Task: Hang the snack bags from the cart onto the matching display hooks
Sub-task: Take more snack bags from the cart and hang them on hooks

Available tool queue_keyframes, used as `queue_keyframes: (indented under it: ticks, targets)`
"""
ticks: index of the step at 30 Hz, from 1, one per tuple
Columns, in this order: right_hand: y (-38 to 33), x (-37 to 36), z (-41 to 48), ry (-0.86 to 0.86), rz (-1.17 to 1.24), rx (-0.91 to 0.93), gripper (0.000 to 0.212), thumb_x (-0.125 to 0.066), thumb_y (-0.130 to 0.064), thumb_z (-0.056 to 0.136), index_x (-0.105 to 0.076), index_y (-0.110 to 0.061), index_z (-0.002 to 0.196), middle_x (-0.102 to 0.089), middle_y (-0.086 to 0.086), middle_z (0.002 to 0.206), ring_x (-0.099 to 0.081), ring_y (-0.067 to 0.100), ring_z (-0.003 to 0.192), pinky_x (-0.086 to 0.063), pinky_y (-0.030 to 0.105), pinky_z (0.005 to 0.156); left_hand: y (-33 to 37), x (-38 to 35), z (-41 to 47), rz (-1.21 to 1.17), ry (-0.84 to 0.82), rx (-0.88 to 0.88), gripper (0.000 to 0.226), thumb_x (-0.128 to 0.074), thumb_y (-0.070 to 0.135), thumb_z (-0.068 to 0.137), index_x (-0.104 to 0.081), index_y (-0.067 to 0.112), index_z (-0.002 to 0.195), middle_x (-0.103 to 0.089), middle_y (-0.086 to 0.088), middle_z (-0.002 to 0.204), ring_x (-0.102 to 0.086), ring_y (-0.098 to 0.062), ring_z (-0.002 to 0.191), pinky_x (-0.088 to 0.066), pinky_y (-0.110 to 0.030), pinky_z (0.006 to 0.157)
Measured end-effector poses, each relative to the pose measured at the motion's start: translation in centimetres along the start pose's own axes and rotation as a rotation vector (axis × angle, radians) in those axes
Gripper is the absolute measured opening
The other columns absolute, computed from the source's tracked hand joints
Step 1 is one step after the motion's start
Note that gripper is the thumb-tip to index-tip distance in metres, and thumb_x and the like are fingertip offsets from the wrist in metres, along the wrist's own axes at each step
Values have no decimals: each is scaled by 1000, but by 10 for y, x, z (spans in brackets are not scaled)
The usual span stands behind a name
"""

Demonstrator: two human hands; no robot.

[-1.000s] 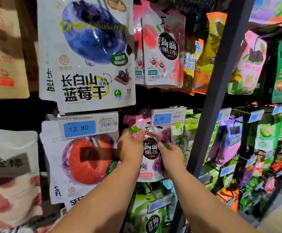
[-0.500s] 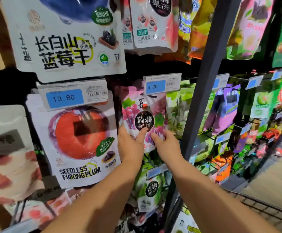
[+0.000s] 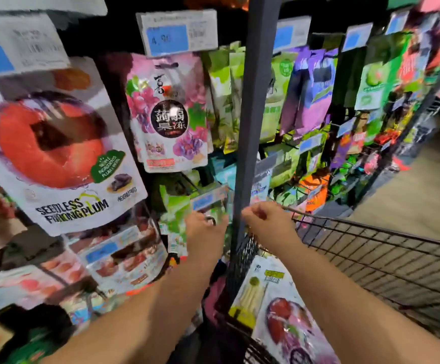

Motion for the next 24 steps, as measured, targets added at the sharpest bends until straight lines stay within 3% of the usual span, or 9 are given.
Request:
queue_keyframes:
  ticks: [2,5,8,11,15,18,19,21,24]
  targets:
    - [34,10,-7,4,-20,-91,19,-61,-36,92,-62,-24,77,-64,0,78,-60,20,77,-46,29,65,-12,-28,-14,93,-133,-16,31,-71,28,84,-43,14,84,-52,-7,76,-52,-22,70,-46,-28,67]
    - [84,21,-19,-23,-59,-207,22,-60,-37,93,-63,-18,83,-65,5,82,-60,24,77,-43,31,62,-31,-68,-35,209,-316,-20,37,-70,32,85,-40,11,85,-43,-2,66,-43,-17,58,-32,-19,50]
    - [136,31,-32,-27,-76,-334,25,-59,-35,94,-58,-16,77,-64,11,82,-61,28,79,-44,33,65,-57,-103,-53,350,-520,46,35,-66,37,87,-41,13,92,-47,0,77,-47,-21,74,-32,-29,60]
    - [185,39,-50,-49,-77,-465,27,-59,-30,94,-62,-4,86,-66,21,87,-57,25,68,-44,30,58,-86,-131,-67,550,-682,65,32,-61,41,90,-44,14,96,-48,0,84,-47,-21,83,-33,-28,65]
    - [244,47,-73,-102,-160,-588,21,-58,-28,94,-60,-18,76,-66,6,80,-60,22,70,-49,30,67,-120,-165,-79,793,-892,120,55,-61,47,89,-54,0,116,-65,-19,111,-62,-30,92,-43,-30,68]
    - [283,49,-88,-194,-192,-713,18,-59,-30,94,-65,-12,92,-65,6,86,-60,22,76,-46,27,63,-138,-187,-90,946,-1093,103,68,-60,52,89,-55,-9,120,-65,-25,101,-58,-27,66,-38,-26,54]
    - [294,49,-92,-239,-218,-743,20,-59,-30,94,-64,-11,99,-64,6,87,-58,20,72,-43,24,58,-141,-192,-92,990,-1146,97,67,-57,50,91,-55,-9,121,-64,-23,97,-55,-25,65,-39,-27,56]
    - [313,49,-99,-322,-276,-789,19,-59,-31,94,-64,-14,102,-62,4,89,-54,16,69,-38,18,50,-152,-205,-95,1044,-1208,99,60,-56,44,93,-52,-6,125,-62,-22,108,-60,-28,86,-46,-32,71]
    - [338,43,-105,-429,-330,-855,26,-58,-32,94,-60,-17,73,-59,3,79,-50,13,61,-41,20,55,-171,-220,-95,1116,-1258,104,59,-59,42,91,-50,-5,126,-63,-22,113,-62,-32,102,-50,-37,82]
Point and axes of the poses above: each hand's wrist, its own z-axis towards the middle knuckle, its own x-axis out of the back of the hand, y = z × x, the point moved 1 cm from there along z, towards the middle knuckle
